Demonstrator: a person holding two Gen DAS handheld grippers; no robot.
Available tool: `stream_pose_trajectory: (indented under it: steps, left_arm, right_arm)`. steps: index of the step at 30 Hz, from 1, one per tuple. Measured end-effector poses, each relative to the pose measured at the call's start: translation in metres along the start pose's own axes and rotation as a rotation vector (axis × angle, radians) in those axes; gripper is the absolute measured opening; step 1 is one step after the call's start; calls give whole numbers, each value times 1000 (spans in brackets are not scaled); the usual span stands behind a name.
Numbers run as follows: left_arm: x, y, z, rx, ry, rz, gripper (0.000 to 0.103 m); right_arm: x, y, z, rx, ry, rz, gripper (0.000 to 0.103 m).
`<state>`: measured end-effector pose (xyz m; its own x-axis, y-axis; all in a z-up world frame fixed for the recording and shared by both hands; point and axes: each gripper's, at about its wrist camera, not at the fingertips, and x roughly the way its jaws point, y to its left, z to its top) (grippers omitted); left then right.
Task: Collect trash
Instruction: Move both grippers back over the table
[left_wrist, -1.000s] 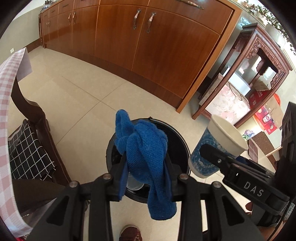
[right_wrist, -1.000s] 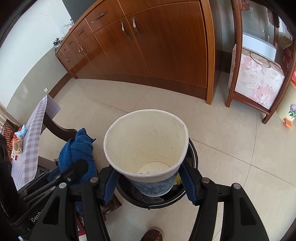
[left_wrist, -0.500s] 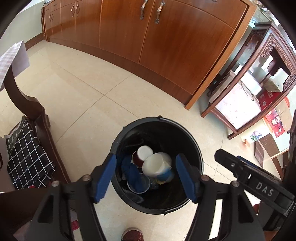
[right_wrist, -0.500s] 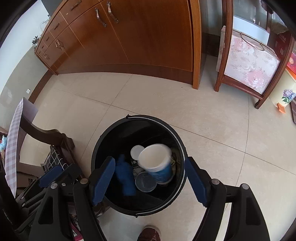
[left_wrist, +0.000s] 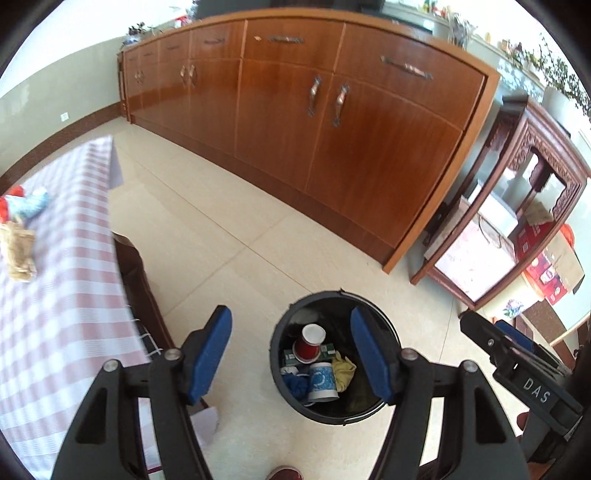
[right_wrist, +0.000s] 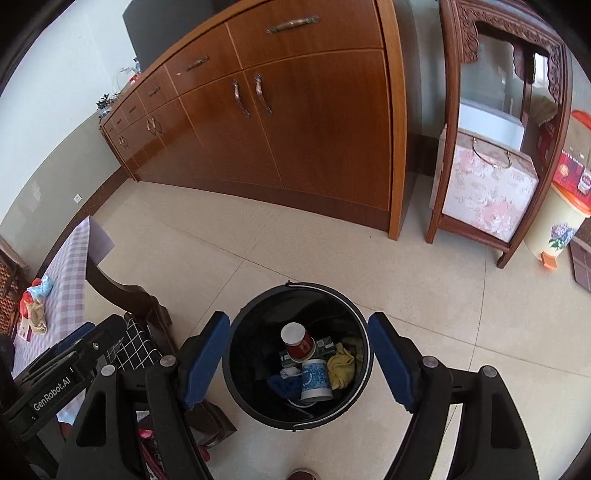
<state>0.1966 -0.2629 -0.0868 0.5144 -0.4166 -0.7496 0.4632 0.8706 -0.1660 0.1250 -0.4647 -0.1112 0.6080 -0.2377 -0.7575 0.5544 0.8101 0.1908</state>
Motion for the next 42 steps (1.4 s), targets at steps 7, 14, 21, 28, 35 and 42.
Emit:
stream_pose_trajectory:
  steps: [7, 14, 21, 28, 35, 42]
  left_arm:
    - [-53, 52, 3, -80, -91, 91, 69]
    - [-86, 132, -4, -204, -128, 235, 69]
    - [-113, 214, -17, -330, -161, 363, 69]
    - [-124, 274, -23, -416, -169, 430, 69]
    - [-122, 309, -30, -477, -154, 459, 69]
    - [-103, 336, -23, -503, -129, 479, 69]
  right_arm:
    - [-34, 67, 6, -104, -53, 121, 79]
    - [-42, 156, -1, -221, -59, 275, 79]
    - [-40, 247, -14, -336, -44, 393, 79]
    - [-34, 324, -27, -432, -25, 471, 79]
    - [-18, 380, -40, -495, 8, 511, 79]
    - [1, 420, -49, -539, 32, 538, 79]
